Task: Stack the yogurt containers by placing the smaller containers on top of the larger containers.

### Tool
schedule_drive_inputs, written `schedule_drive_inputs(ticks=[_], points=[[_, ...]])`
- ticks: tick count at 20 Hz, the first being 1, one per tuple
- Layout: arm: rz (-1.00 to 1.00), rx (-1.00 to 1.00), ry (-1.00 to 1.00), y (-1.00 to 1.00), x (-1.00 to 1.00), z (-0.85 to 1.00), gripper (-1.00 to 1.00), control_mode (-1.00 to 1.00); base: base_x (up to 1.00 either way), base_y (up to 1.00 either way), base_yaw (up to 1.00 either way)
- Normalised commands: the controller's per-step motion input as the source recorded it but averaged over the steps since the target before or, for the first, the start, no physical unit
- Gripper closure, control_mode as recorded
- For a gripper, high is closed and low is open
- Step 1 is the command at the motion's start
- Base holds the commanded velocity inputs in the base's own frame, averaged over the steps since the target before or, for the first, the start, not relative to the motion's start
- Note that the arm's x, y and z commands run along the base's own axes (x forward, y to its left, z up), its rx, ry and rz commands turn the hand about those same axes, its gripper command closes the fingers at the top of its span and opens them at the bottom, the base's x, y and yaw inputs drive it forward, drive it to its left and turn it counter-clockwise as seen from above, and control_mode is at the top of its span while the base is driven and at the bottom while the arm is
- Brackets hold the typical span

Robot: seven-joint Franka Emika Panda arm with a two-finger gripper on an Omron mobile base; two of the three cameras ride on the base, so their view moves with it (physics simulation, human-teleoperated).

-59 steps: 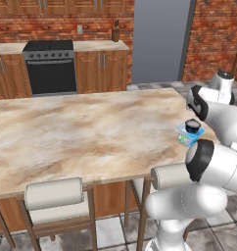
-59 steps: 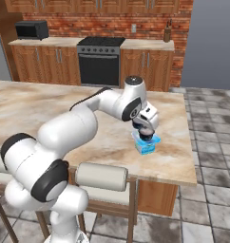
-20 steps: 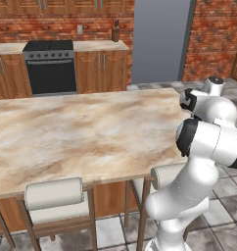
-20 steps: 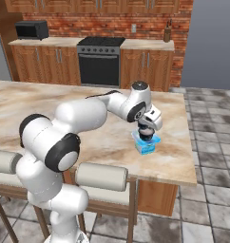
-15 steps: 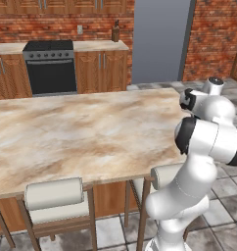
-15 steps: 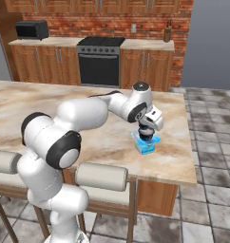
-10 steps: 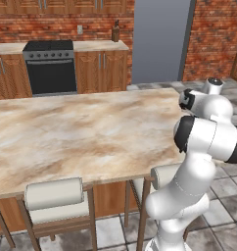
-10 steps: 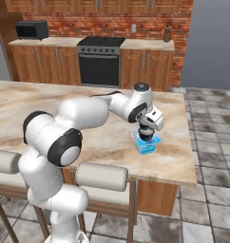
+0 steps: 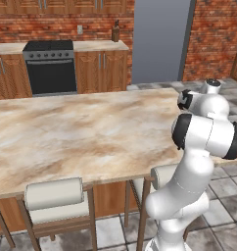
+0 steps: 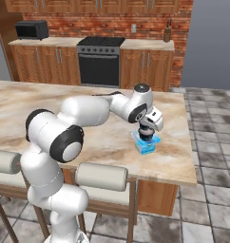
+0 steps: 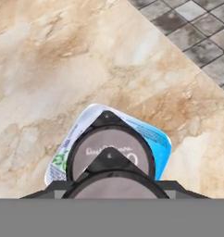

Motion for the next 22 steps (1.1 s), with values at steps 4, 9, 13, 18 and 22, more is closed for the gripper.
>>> schedule_drive_inputs(ticks=[4, 9, 13, 18, 22], points=[[0.00, 0.00, 0.00, -0.04, 0.04, -0.08, 1.00, -1.00, 0.00, 0.00, 0.00], [0.00, 0.00, 0.00, -0.04, 0.03, -0.08, 1.00, -1.00, 0.00, 0.00, 0.00], [0.00, 0.00, 0.00, -0.03, 0.03, -0.07, 1.00, -1.00, 0.00, 0.00, 0.00], [0.00, 0.00, 0.00, -0.01, 0.04, -0.05, 1.00, -1.00, 0.00, 0.00, 0.00], [0.00, 0.00, 0.00, -0.03, 0.04, -0.05, 1.00, -1.00, 0.00, 0.00, 0.00]])
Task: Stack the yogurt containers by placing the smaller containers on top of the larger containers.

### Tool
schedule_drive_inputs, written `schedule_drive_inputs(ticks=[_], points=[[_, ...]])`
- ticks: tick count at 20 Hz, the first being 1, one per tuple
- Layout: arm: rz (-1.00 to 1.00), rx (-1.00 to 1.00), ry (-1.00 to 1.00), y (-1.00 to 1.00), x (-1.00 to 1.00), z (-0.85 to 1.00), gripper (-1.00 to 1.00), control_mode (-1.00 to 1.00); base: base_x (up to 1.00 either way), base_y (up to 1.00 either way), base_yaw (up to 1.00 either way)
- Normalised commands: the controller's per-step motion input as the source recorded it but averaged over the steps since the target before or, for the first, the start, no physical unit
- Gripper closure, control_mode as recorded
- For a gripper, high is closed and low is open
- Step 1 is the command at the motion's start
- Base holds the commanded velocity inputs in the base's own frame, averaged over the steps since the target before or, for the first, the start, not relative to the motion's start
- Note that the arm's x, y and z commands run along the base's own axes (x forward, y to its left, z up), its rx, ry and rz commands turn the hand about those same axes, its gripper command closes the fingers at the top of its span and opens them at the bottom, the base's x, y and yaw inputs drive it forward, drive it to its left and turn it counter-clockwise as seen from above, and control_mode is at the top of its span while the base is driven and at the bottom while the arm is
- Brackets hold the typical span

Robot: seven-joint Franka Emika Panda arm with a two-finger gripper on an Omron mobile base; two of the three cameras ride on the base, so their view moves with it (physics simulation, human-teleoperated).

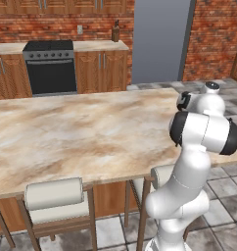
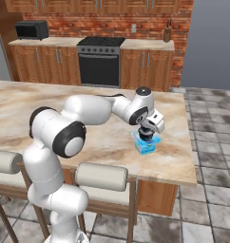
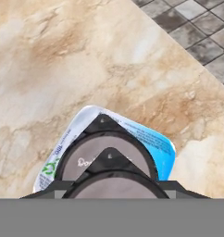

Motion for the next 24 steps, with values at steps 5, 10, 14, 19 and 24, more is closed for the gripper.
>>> schedule_drive_inputs(ticks=[5, 10, 14, 19, 24], points=[[0.00, 0.00, 0.00, -0.02, 0.04, -0.04, 1.00, -1.00, 0.00, 0.00, 0.00], [0.00, 0.00, 0.00, 0.00, 0.07, -0.03, 1.00, -1.00, 0.00, 0.00, 0.00], [0.00, 0.00, 0.00, 0.00, 0.09, -0.04, 1.00, -1.00, 0.00, 0.00, 0.00], [0.00, 0.00, 0.00, -0.01, 0.09, -0.06, 1.00, -1.00, 0.00, 0.00, 0.00], [0.00, 0.00, 0.00, -0.02, 0.08, -0.09, 1.00, -1.00, 0.00, 0.00, 0.00]])
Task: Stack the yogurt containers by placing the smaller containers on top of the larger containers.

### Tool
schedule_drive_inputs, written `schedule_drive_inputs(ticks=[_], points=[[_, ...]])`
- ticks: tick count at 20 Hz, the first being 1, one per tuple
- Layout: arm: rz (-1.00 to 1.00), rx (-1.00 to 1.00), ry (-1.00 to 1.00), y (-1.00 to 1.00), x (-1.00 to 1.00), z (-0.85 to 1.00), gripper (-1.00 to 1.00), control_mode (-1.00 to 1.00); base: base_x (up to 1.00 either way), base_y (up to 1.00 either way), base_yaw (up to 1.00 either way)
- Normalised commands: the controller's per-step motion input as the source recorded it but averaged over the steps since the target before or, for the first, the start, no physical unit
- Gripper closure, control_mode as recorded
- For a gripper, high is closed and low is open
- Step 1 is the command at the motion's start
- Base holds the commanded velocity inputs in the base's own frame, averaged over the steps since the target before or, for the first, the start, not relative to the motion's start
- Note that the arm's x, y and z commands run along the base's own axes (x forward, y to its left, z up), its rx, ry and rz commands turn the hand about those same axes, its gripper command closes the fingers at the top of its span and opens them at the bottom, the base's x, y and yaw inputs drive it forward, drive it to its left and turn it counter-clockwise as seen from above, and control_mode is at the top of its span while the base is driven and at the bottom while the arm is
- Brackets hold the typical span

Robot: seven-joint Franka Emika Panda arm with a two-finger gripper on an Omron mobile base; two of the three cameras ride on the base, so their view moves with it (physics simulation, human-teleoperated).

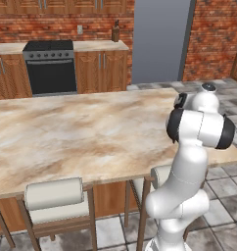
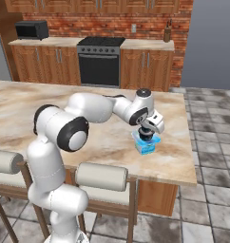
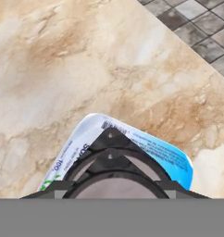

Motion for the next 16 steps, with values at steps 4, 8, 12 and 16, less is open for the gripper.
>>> schedule_drive_inputs(ticks=[4, 8, 12, 16], points=[[0.00, 0.00, 0.00, -0.03, 0.08, -0.08, 1.00, -1.00, 0.00, 0.00, 0.00], [0.00, 0.00, 0.00, -0.05, 0.08, -0.05, 1.00, -1.00, 0.00, 0.00, 0.00], [0.00, 0.00, 0.00, -0.05, 0.07, -0.04, 1.00, -1.00, 0.00, 0.00, 0.00], [0.00, 0.00, 0.00, -0.02, 0.02, -0.04, 1.00, -1.00, 0.00, 0.00, 0.00]])
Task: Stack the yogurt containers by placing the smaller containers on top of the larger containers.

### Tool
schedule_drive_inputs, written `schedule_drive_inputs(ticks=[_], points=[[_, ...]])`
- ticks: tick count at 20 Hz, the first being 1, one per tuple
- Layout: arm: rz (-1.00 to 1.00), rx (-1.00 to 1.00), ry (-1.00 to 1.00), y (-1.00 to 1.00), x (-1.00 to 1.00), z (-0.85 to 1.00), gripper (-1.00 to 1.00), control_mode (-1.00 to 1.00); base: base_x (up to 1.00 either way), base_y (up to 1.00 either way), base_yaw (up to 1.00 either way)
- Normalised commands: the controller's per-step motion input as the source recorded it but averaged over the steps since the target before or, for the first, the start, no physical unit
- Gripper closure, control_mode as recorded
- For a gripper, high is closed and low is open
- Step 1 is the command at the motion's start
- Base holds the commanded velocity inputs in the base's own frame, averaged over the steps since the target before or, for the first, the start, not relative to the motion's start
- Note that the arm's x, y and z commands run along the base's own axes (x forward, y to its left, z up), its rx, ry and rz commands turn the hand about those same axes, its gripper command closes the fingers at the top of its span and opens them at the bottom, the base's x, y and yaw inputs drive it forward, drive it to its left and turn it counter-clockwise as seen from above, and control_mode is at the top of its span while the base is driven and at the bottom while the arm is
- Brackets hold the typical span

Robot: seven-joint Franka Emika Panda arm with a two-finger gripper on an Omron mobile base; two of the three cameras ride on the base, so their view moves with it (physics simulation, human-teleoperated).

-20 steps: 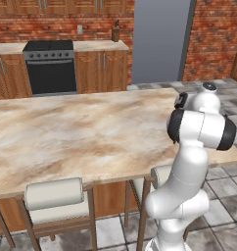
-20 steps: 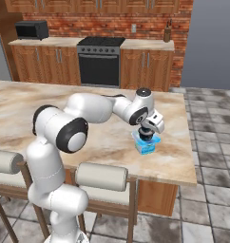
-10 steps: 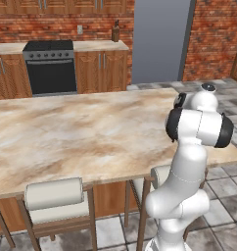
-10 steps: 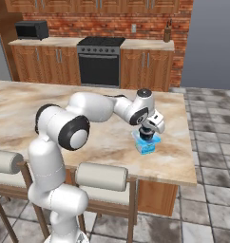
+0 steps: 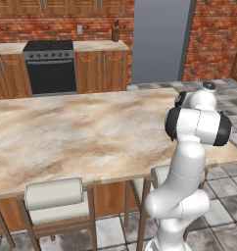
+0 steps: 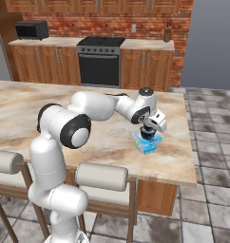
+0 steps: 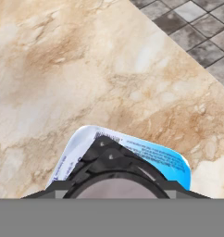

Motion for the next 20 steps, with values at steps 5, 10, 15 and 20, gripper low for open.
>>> schedule_drive_inputs(ticks=[5, 10, 15, 20], points=[[0.00, 0.00, 0.00, 0.00, 0.00, -0.03, 1.00, -1.00, 0.00, 0.00, 0.00], [-0.01, 0.00, 0.00, 0.00, 0.00, -0.04, -1.00, -1.00, 0.00, 0.00, 0.00], [-0.01, 0.00, 0.00, 0.00, 0.00, -0.05, -1.00, -1.00, 0.00, 0.00, 0.00], [-0.01, 0.00, 0.00, 0.00, 0.00, -0.02, -1.00, -1.00, 0.00, 0.00, 0.00]])
